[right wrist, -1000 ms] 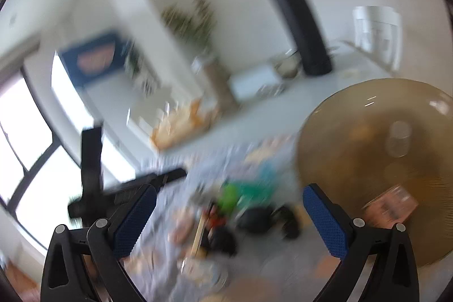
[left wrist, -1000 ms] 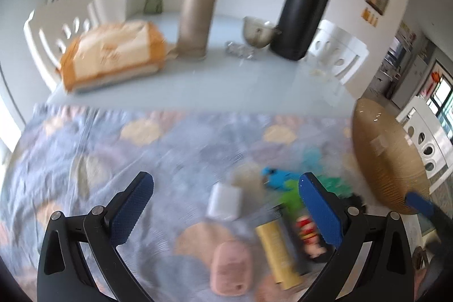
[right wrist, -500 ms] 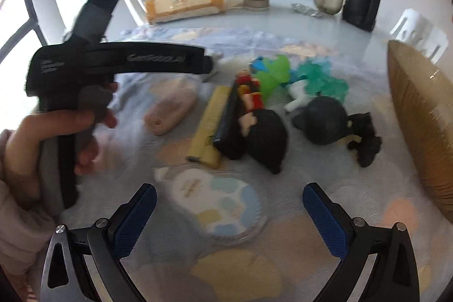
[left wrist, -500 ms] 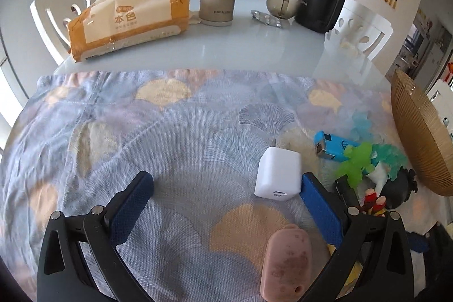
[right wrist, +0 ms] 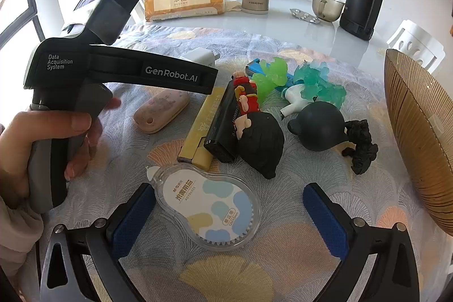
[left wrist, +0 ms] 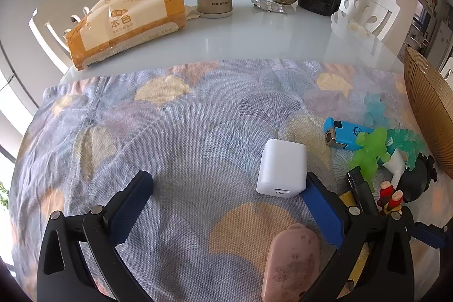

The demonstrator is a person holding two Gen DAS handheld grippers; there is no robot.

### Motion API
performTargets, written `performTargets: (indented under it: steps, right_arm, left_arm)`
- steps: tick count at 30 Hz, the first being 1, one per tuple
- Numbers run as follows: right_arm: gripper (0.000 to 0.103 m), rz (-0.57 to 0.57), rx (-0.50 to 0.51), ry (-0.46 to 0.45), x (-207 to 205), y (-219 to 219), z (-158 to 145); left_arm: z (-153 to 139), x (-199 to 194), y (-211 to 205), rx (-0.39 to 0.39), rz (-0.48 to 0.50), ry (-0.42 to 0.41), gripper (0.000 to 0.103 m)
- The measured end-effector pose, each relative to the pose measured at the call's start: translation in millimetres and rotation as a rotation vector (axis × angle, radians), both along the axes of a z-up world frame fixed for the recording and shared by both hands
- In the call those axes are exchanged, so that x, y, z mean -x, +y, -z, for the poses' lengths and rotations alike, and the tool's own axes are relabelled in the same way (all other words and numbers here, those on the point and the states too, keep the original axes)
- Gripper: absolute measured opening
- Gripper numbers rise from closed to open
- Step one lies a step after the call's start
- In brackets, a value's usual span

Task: Organize rigid objects
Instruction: 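Move both grippers back over the remaining objects on the cloth, then grasp the white charger with the left gripper while the right gripper grasps the tape dispenser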

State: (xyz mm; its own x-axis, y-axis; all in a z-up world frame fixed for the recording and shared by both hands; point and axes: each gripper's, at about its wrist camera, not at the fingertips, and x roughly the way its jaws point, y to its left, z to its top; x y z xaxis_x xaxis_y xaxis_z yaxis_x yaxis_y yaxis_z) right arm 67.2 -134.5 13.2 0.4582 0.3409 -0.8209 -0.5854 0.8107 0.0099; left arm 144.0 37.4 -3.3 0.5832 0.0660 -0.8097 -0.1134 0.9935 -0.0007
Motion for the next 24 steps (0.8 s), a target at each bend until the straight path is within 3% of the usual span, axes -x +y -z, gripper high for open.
performTargets:
  steps: [7,9,11,12,24]
  right_arm:
    - [0.1,-0.019,-0.006,-0.003,7,-4,-1]
    - [0.092,-0.03,-0.015,-0.015,11,-5,-2]
    - [0.069,-0.047,-0.025,-0.03,19,-5,-5]
    - [0.063,-0.063,-0.026,-0.043,23,-3,-6]
    - [0.063,-0.082,-0.033,-0.038,22,-1,-5]
  left_arm:
    - [0,0,0,0.0,0.0,0.0,0.103]
    - [1,0,0,0.0,0.0,0.0,0.103]
    - [1,0,-1,0.0,0.0,0.0,0.103]
    - [0,0,-1,0.0,0.0,0.001,0.103]
    - [0,-2,-1,0.001,-0.005,0.0,0.103]
